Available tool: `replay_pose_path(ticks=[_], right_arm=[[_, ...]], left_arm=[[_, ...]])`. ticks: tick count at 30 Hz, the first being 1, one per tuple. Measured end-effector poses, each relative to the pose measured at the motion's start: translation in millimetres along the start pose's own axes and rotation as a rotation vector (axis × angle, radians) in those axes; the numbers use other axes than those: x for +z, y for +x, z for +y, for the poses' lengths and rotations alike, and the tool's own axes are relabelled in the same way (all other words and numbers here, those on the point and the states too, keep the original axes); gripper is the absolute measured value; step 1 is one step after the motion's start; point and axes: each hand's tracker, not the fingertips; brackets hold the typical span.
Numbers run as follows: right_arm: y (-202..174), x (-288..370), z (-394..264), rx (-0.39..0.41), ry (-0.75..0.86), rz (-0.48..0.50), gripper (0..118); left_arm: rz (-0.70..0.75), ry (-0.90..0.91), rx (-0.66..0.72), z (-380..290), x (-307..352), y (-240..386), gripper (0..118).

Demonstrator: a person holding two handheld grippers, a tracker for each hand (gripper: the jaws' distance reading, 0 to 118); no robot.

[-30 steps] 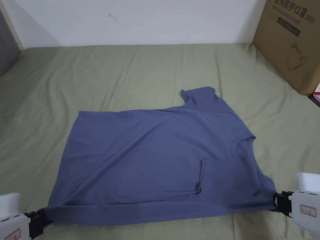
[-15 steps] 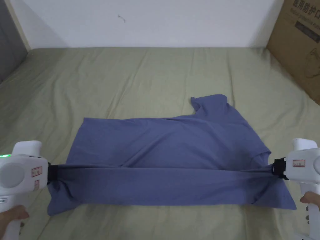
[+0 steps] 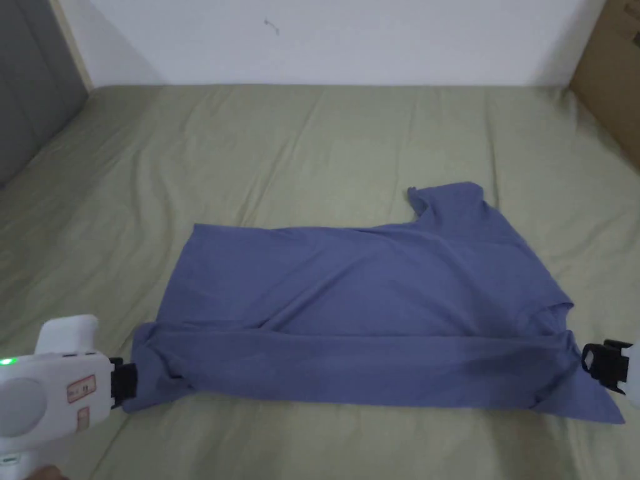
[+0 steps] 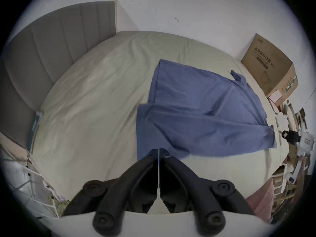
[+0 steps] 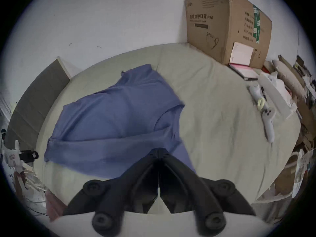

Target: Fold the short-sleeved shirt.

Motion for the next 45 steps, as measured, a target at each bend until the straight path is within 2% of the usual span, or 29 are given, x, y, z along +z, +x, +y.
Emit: replay_pose_path(ticks=[2,4,5,6,8,9,11,12,13,14,15,16,17,19,21,23,24,28,30,31,32,33,34,36,37,38,39,40,45], right_arm=[[-2.3,-1.8,-15.6,-0.012,-0.028,0.014,0],[-7.0,-7.5,-29.0,0.033,-0.074,-0.027,0],[-7.9,-9.5,-34.6,0.045,-0.086,-0.033,0],[-8.0,-10.9,-39.6,0.039,-0.096,-0.028,0],[-7.2,-12.2,-46.9,0.017,-0.115,-0.014,0],[-6.6,-12.6,-50.0,0.005,-0.123,-0.005,0],[-6.5,-13.3,-54.2,-0.003,-0.140,-0.004,0],[-6.7,-13.2,-56.1,-0.006,-0.147,-0.006,0],[-6.1,-13.6,-57.4,-0.011,-0.155,-0.004,0],[-5.5,-13.5,-58.6,-0.016,-0.160,0.001,0],[-5.5,-12.9,-59.6,-0.020,-0.162,0.002,0],[-5.1,-11.2,-60.5,-0.023,-0.162,0.000,0],[-4.7,-9.8,-60.5,-0.024,-0.160,-0.002,0],[-2.8,-9.3,-57.0,-0.025,-0.161,-0.001,5],[0.4,-6.2,-50.0,-0.028,-0.168,0.007,46],[7.3,-7.6,-42.5,-0.048,-0.142,0.023,95],[12.5,-11.2,-37.5,-0.060,-0.149,0.019,98],[29.8,-40.8,-22.9,-0.097,-0.191,-0.048,98],[33.8,-55.1,-22.5,-0.094,-0.192,-0.008,90],[33.9,-63.1,-22.7,-0.103,-0.213,0.014,77],[32.5,-71.7,-24.0,-0.101,-0.254,0.027,49],[26.4,-77.8,-26.1,-0.036,-0.270,-0.061,45],[20.3,-73.0,-25.8,0.012,-0.245,-0.062,43],[11.9,-59.4,-21.9,0.088,-0.201,-0.052,10],[9.9,-54.0,-19.3,0.083,-0.197,0.007,10],[7.8,-51.6,-16.2,0.090,-0.209,-0.039,10],[6.6,-48.2,-14.4,0.135,-0.191,-0.054,10],[7.8,-44.5,-11.7,0.146,-0.185,-0.059,10],[11.3,-20.3,-4.6,0.109,-0.147,-0.036,10]], left_arm=[[0.001,-0.002,0.005,-13.5,-2.8,-0.3,1],[0.036,-0.004,0.009,-16.7,-9.7,-2.3,1],[0.064,-0.008,0.031,-14.1,-14.2,-4.9,14],[0.075,-0.017,0.056,-10.8,-23.1,-12.1,36],[0.043,-0.034,0.091,-4.0,-37.4,-18.8,89],[0.042,-0.053,0.099,-0.8,-44.8,-18.7,97],[0.038,-0.076,0.103,1.2,-51.4,-17.2,95],[0.029,-0.098,0.096,0.9,-61.3,-17.5,85],[0.044,-0.119,0.093,-0.9,-70.9,-17.7,63],[0.078,-0.169,0.085,-5.1,-78.6,-15.6,52],[0.174,-0.142,0.037,-8.6,-75.8,-14.1,47],[0.089,-0.101,0.057,-8.5,-66.9,-13.9,34],[0.093,-0.097,0.049,-7.0,-60.4,-13.0,8],[0.046,-0.084,0.054,-5.3,-54.5,-13.7,8],[0.046,-0.094,0.049,-2.2,-52.8,-12.8,8],[0.043,-0.098,0.037,-1.3,-50.3,-8.8,8],[0.044,-0.099,0.028,-1.1,-49.2,-7.6,8],[0.055,-0.102,0.014,-1.4,-50.4,-5.7,8],[0.059,-0.111,0.014,-1.9,-52.8,-4.6,8],[0.061,-0.114,0.015,-2.0,-53.8,-3.4,8],[0.065,-0.116,0.011,-2.1,-54.4,-2.0,8],[0.069,-0.119,0.003,-1.9,-54.6,-0.5,8],[0.072,-0.123,-0.008,-1.2,-55.7,-0.4,8],[0.076,-0.121,-0.027,0.6,-51.7,0.4,8],[0.072,-0.122,-0.033,2.4,-49.7,-0.3,8],[0.072,-0.125,-0.040,4.6,-48.7,-2.5,8],[0.070,-0.123,-0.043,6.4,-45.3,-4.3,8],[0.064,-0.116,-0.042,8.0,-40.8,-6.5,8],[0.046,-0.084,-0.045,9.7,-17.1,-8.5,8]])
